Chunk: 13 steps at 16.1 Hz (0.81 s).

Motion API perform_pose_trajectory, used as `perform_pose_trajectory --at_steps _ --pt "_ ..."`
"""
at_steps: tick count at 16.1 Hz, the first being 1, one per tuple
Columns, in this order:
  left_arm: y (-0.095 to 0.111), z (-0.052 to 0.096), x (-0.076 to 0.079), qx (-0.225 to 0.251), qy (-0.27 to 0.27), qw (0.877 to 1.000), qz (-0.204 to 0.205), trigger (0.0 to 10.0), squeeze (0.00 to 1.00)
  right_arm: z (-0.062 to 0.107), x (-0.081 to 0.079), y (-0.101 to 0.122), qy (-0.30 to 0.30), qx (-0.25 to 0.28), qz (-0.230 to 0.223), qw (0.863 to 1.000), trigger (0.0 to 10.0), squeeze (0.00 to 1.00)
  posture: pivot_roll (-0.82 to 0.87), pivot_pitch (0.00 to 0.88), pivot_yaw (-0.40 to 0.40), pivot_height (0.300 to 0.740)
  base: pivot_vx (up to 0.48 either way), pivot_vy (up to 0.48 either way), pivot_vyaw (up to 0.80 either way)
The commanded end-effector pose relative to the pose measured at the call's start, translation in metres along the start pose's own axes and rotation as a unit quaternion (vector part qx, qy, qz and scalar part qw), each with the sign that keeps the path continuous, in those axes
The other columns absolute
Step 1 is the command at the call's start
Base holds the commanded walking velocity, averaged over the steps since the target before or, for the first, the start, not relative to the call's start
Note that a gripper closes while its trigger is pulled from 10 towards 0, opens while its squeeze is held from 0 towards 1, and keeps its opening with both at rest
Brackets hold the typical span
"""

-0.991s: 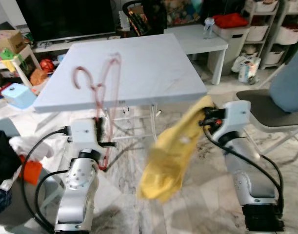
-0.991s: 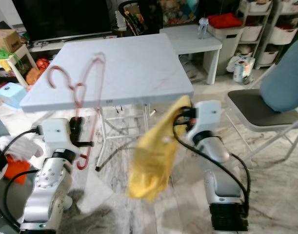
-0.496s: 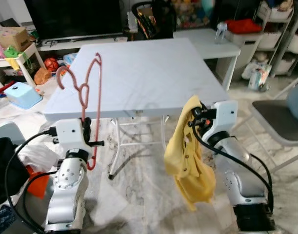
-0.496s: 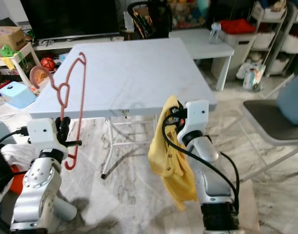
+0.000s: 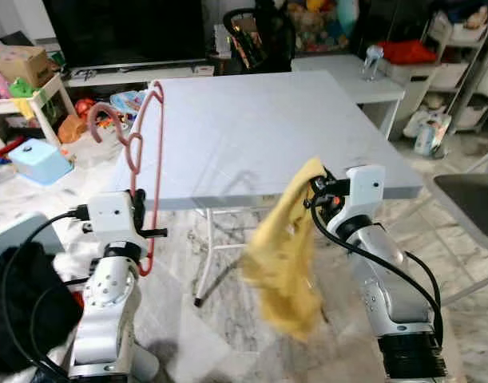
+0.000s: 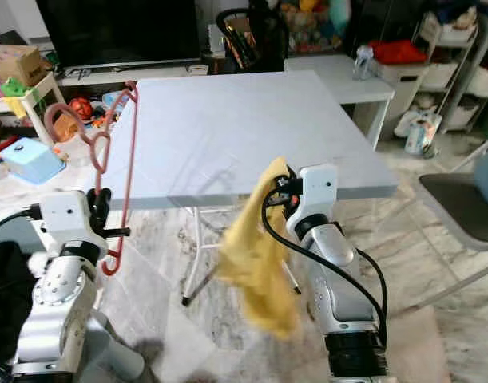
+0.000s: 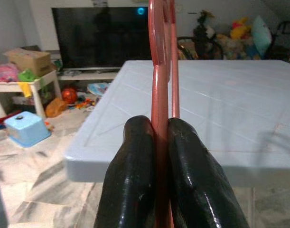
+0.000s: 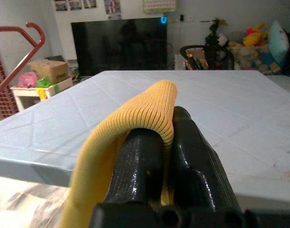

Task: Hang hanger

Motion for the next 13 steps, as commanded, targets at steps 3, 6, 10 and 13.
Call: perform_pose_trajectory --at_steps 3,6,10,13 --pt "0.0053 -0.0031 0.0089 0.007 -0.016 1.0 -0.007 10.0 0.0 -0.002 0.0063 0.0125 -0.012 0.023 0.008 1.0 10.0 0.0 -0.05 0.0 0.028 0.74 0.48 0.0 0.0" --pt "0.0029 -0.0024 0.0117 0.004 -0.019 1.0 -0.013 10.0 0.0 -0.0019 0.005 0.0129 -0.009 0.025 0.011 1.0 10.0 0.0 -0.05 0.0 0.027 0.74 0.474 0.0 0.0" --pt "0.0024 -0.0025 0.0151 0.004 -0.025 1.0 -0.016 10.0 0.0 -0.0035 0.0041 0.0142 -0.008 0.029 0.014 0.999 10.0 0.0 -0.05 0.0 0.028 0.74 0.416 -0.149 0.0" --pt "0.0032 -0.0026 0.0148 0.005 -0.023 1.0 -0.011 10.0 0.0 -0.0045 0.0027 0.0147 -0.006 0.03 0.014 0.999 10.0 0.0 -0.04 0.0 0.027 0.74 0.378 -0.29 0.0"
Point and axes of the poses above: a point about 5 cm out from each wrist's last joint towards the gripper, its own z axis pointing back from the gripper into the wrist, its own y axis along the axis of the wrist's last joint, x = y × z, the point moved 6 cm from there along -z, pointing out of the wrist towards the gripper, and after that the axes turned 13 degrees about z, right-handed, at the moved point
